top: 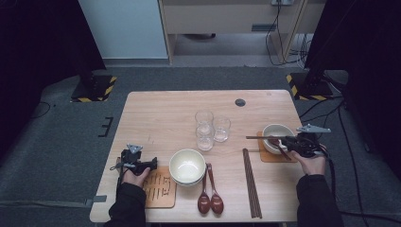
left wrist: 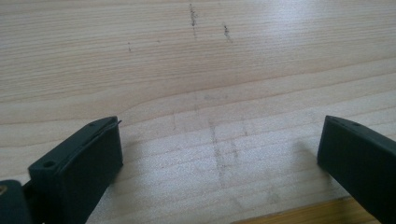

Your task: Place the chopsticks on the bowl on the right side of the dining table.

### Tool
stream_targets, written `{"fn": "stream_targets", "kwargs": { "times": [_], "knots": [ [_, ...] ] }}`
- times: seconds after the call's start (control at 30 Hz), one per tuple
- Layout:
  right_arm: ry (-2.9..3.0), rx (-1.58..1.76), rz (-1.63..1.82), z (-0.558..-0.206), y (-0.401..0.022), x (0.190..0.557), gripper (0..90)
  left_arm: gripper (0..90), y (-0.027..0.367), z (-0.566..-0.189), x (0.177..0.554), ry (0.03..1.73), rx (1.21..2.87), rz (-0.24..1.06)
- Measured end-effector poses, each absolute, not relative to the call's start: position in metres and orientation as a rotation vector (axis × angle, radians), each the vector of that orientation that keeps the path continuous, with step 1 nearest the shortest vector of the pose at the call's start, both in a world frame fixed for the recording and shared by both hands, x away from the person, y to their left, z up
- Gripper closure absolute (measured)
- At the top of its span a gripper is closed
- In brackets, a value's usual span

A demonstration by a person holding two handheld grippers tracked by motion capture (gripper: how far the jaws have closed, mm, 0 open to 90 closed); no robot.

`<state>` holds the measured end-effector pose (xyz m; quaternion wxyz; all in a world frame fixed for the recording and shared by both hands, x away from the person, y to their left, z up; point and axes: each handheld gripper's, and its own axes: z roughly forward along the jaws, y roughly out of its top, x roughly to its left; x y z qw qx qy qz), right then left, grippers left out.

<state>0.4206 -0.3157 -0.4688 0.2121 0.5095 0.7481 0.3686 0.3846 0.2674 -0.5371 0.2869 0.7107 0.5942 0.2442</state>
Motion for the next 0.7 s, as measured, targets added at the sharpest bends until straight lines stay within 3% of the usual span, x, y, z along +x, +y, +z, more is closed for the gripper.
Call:
{"fn": "stream_targets", "kwargs": {
  "times": [0.7],
  "knots": [
    [2.022, 1.399, 1.07, -0.4609, -0.3167, 0.4227, 67.5, 0.0, 0.2674, -0.5371, 0.3846, 1.587, 1.899, 0.653]
  ]
}}
